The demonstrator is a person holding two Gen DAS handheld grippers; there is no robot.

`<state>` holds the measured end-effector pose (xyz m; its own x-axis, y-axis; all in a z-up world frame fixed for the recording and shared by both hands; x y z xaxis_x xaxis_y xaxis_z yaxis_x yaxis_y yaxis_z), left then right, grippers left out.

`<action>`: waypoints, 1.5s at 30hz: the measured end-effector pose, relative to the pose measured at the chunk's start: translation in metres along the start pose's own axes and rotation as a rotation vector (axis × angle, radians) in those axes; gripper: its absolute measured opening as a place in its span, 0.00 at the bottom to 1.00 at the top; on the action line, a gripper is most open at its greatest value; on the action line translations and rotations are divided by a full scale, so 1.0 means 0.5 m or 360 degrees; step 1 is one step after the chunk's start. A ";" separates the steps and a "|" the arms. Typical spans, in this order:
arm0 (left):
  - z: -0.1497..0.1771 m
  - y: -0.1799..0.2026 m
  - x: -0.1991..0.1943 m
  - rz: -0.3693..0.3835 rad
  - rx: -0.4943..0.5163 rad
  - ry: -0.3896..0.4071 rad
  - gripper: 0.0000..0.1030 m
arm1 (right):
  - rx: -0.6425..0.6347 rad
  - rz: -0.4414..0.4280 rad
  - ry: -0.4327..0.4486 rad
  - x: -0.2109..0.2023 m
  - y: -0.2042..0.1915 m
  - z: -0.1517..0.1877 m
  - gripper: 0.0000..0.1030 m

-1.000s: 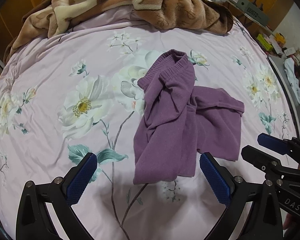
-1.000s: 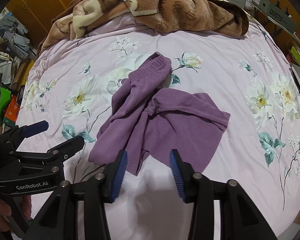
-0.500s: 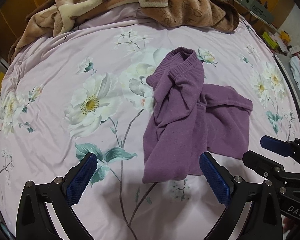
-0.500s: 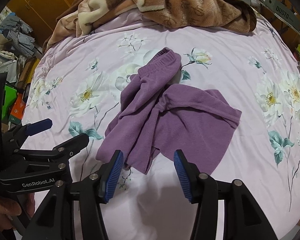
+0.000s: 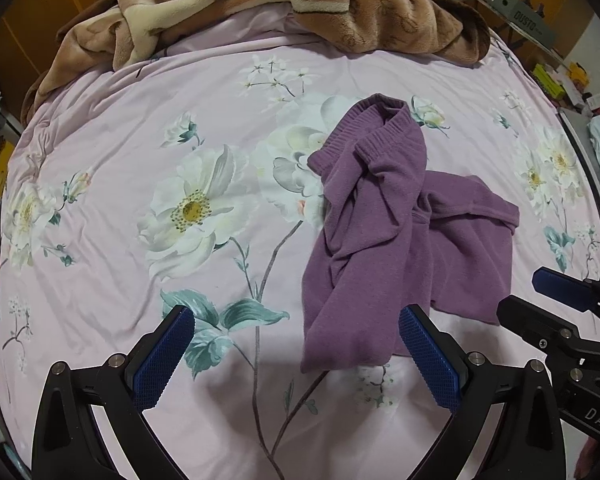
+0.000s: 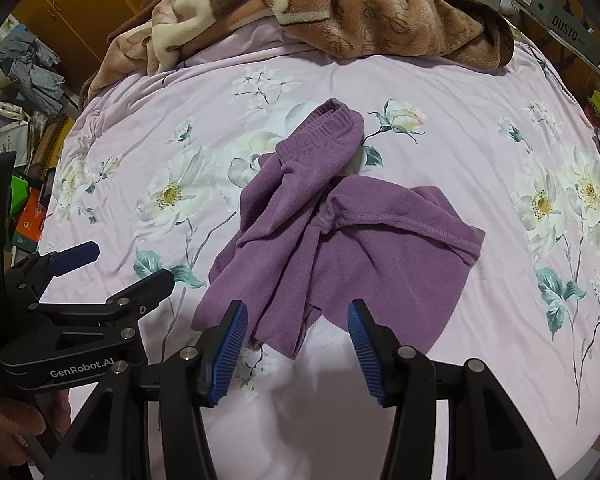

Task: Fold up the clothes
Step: 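Move the right tool to the purple waistband and close on it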

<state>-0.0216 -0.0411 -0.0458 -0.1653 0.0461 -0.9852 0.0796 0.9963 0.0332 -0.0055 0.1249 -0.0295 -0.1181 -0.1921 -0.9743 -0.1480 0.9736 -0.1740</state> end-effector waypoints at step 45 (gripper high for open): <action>0.017 -0.131 0.071 -0.0011 -0.0177 -0.0080 0.99 | -0.0075 0.0166 0.0064 0.142 -0.059 -0.167 0.44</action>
Point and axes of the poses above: each gripper's, at about its wrist camera, not at the fingertips, and x roughly the way its jaws point, y to its right, z to its underside, the point moved 1 cm from there along x, roughly the way its jaws point, and after that the axes turned 6 degrees about -y, right-handed, at the moved point
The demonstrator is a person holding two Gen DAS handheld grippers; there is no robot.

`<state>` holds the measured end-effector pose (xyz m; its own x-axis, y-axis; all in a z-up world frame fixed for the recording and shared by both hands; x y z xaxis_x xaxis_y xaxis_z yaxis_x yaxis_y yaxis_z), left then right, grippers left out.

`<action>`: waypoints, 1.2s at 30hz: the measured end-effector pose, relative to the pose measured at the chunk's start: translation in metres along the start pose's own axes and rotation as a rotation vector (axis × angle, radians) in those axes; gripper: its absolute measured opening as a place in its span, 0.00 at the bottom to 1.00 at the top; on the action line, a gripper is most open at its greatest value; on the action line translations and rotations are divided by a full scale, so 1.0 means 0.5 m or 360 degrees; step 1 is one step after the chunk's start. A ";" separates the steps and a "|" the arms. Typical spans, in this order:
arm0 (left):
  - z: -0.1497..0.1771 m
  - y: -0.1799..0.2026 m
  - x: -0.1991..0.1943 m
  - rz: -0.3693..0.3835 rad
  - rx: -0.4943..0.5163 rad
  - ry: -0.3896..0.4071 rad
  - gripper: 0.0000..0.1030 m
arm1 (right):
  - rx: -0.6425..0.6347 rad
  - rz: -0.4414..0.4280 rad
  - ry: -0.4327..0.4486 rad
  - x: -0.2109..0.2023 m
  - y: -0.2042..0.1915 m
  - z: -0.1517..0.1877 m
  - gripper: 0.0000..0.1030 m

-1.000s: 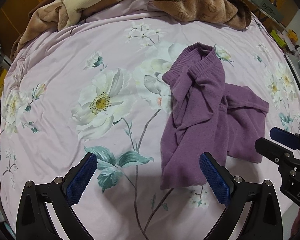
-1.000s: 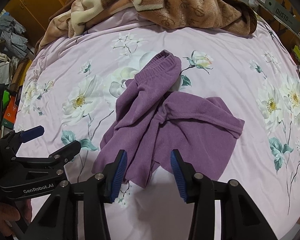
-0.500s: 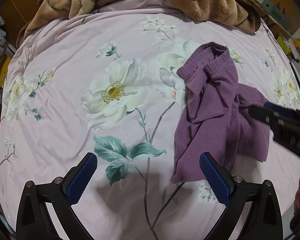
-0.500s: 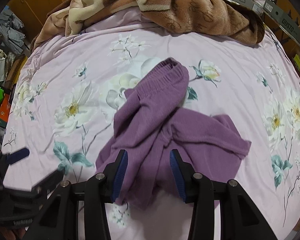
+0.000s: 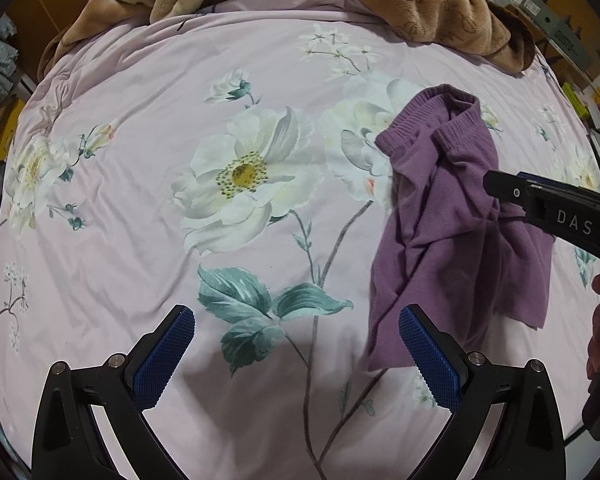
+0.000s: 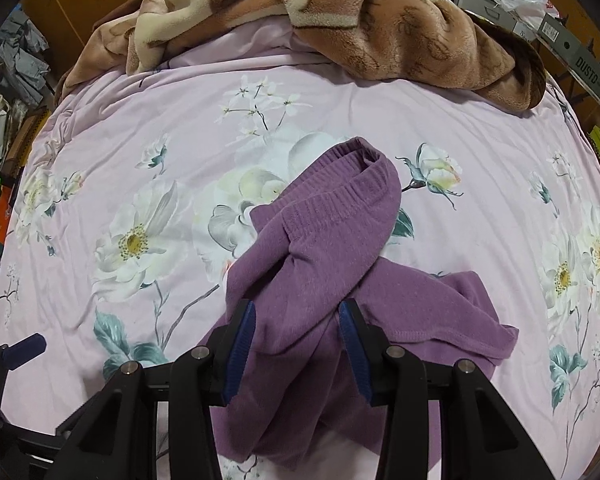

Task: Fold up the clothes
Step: 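Move the right tool to the purple waistband and close on it, then grasp the waistband with the left tool beside the right tool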

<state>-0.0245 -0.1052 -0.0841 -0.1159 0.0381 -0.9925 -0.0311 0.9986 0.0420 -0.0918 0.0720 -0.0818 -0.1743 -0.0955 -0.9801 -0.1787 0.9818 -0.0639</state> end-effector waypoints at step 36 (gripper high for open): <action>-0.055 0.025 0.004 -0.0027 -0.0024 0.0047 0.99 | 0.0272 -0.0094 0.0184 -0.072 0.134 0.061 0.05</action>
Point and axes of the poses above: each gripper's, at about its wrist camera, not at the fingertips, and x roughly the way its jaws point, y to its right, z to its underside, the point moved 1 cm from there along x, roughly the way its jaws point, and after that the axes turned 6 degrees about -y, right-handed, at the moved point
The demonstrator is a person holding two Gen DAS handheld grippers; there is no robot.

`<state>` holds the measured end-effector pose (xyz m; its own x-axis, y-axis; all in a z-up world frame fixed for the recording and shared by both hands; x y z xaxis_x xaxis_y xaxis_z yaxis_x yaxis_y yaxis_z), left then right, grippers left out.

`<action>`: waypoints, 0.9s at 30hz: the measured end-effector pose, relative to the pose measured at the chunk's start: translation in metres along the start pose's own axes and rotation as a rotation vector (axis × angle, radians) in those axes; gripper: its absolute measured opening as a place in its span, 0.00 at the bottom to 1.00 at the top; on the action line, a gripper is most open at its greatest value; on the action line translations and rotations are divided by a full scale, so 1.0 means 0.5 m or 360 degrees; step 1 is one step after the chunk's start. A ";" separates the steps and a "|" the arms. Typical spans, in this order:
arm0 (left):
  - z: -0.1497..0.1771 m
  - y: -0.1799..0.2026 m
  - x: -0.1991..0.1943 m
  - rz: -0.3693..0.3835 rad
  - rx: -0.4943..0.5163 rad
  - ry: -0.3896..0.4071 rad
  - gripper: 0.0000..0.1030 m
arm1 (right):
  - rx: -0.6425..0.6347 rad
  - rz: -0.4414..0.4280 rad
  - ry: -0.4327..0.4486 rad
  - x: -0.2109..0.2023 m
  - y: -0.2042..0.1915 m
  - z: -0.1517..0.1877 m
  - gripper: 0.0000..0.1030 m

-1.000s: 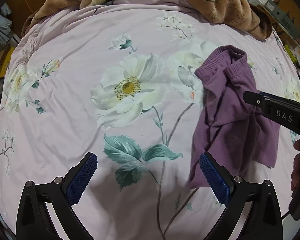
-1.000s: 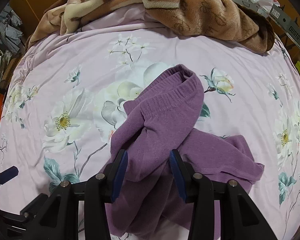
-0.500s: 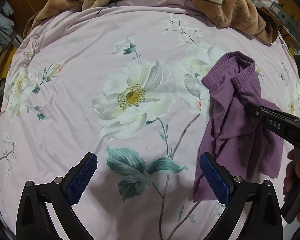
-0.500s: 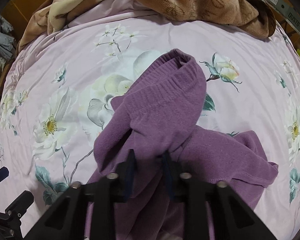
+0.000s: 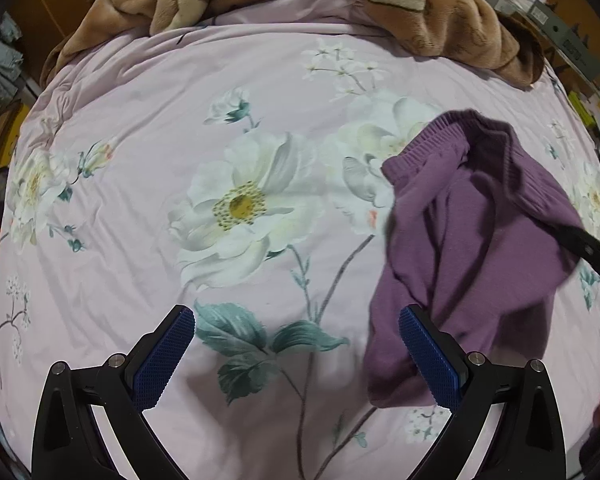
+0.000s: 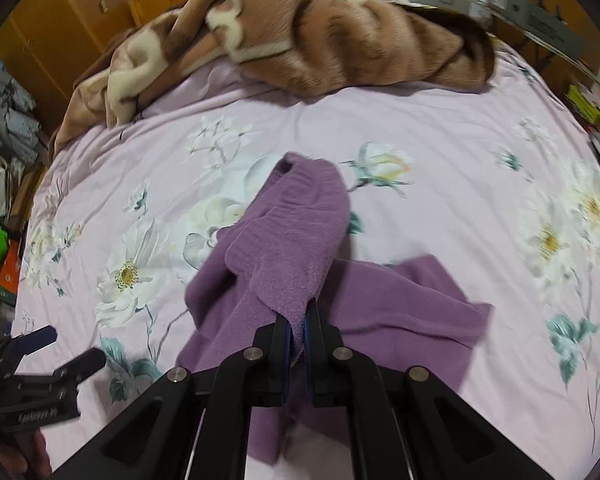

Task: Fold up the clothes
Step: 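Grasp the waistband with the left tool beside the right tool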

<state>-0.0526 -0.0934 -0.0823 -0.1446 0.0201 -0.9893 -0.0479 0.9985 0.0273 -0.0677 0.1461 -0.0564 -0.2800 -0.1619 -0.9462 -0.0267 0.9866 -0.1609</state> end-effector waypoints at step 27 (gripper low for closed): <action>-0.182 0.175 0.131 0.0219 0.0209 -0.0010 1.00 | -0.0084 -0.0052 -0.0057 0.030 0.094 0.073 0.31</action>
Point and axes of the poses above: each gripper's, at about its wrist camera, not at the fingertips, and x roughly the way its jaws point, y to its right, z to its underside, the point moved 1 cm from there along x, roughly the way its jaws point, and after that the axes turned 6 degrees about -y, right-handed, at the moved point
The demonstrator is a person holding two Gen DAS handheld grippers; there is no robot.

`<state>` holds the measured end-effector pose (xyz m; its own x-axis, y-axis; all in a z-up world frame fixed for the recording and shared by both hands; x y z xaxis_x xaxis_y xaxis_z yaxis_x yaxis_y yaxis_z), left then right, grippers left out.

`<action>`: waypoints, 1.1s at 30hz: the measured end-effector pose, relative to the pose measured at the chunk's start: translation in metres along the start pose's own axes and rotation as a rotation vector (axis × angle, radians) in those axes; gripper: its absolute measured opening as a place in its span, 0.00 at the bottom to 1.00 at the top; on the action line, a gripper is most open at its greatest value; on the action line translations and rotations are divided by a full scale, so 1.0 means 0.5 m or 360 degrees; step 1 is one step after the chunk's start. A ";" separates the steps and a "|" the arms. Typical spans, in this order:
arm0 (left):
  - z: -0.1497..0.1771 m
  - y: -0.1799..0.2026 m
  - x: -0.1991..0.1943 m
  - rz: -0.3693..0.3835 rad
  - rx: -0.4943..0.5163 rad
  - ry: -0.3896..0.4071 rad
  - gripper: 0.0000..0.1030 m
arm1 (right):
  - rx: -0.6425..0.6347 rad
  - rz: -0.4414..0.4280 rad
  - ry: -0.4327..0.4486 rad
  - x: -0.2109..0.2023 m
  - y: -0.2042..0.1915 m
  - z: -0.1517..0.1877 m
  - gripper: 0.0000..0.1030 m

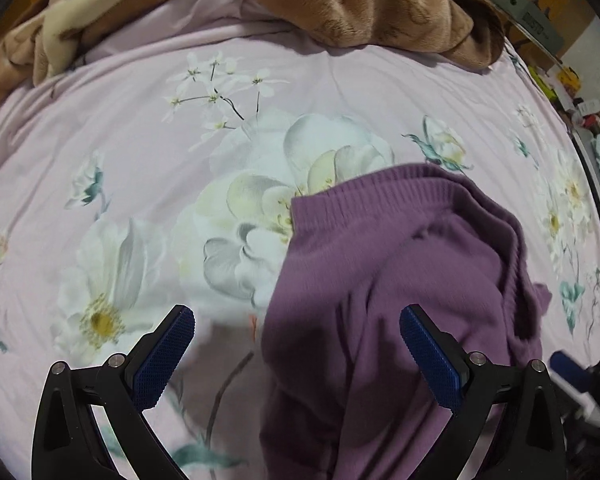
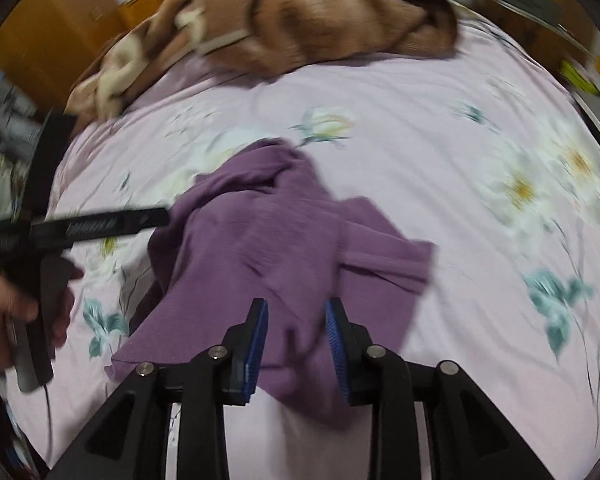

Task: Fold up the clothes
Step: 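Grasp the waistband with the left tool beside the right tool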

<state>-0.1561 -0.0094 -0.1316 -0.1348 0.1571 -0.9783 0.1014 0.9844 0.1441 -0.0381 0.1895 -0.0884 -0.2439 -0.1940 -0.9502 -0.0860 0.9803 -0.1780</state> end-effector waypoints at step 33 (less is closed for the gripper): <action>-0.068 0.057 0.092 0.0126 -0.0059 -0.0019 1.00 | 0.0016 0.0044 -0.0071 0.050 0.069 -0.049 0.10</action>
<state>-0.1929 0.0286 -0.1677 -0.1163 0.2337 -0.9653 0.0747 0.9712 0.2261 -0.0710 0.2173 -0.1120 -0.2028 -0.1649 -0.9652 -0.0702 0.9856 -0.1537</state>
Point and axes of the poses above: each gripper's, at about its wrist camera, not at the fingertips, and x roughly the way its jaws point, y to its right, z to its underside, the point moved 1 cm from there along x, roughly the way its jaws point, and after that the axes turned 6 degrees about -y, right-handed, at the moved point
